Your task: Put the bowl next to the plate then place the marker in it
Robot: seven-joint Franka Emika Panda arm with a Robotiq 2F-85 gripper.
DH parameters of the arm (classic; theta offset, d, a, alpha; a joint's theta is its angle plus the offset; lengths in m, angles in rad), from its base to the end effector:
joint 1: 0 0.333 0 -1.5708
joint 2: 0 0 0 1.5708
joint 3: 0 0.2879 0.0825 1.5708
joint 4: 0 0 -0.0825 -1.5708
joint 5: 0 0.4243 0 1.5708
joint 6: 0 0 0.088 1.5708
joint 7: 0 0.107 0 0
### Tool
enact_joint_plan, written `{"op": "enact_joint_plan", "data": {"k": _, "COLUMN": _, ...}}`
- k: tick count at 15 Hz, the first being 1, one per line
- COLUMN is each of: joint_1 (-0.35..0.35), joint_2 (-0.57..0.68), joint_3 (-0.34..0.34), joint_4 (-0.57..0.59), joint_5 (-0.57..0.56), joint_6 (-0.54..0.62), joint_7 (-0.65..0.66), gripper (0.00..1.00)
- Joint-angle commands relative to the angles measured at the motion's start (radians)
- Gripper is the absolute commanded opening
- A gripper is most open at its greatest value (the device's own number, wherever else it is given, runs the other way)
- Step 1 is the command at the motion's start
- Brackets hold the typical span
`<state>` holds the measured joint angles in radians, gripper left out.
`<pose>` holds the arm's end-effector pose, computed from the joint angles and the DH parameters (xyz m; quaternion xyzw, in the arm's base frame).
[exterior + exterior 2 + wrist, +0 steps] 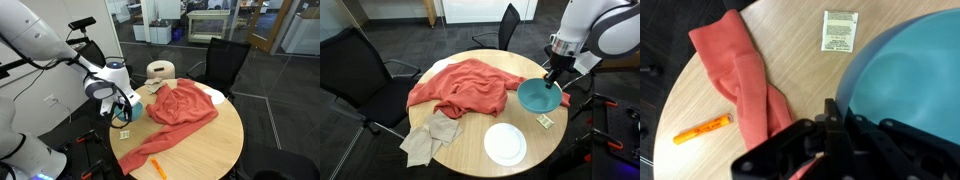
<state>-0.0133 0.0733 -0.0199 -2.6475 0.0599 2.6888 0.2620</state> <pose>0.4362 -0.0167 0.1507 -0.9846 0.1738 0.0172 0.0100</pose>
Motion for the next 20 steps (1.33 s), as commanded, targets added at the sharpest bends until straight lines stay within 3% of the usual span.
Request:
{"op": "enact_joint_plan", "data": {"k": 1, "joint_1": 0.012, "joint_2": 0.064, "joint_3": -0.001, "joint_4": 0.043, "joint_5": -0.049, "joint_6": 0.005, "joint_7": -0.026, "gripper": 0.01}}
{"op": "enact_joint_plan", "data": {"k": 11, "joint_1": 0.026, "joint_2": 0.246, "joint_3": 0.002, "joint_4": 0.189, "joint_5": -0.121, "joint_6": 0.022, "joint_7": -0.202, "gripper": 0.01}}
{"op": "enact_joint_plan", "data": {"k": 20, "joint_1": -0.056, "joint_2": 0.394, "joint_3": 0.061, "joint_4": 0.324, "joint_5": -0.077, "joint_6": 0.066, "joint_7": -0.455, "gripper": 0.01}}
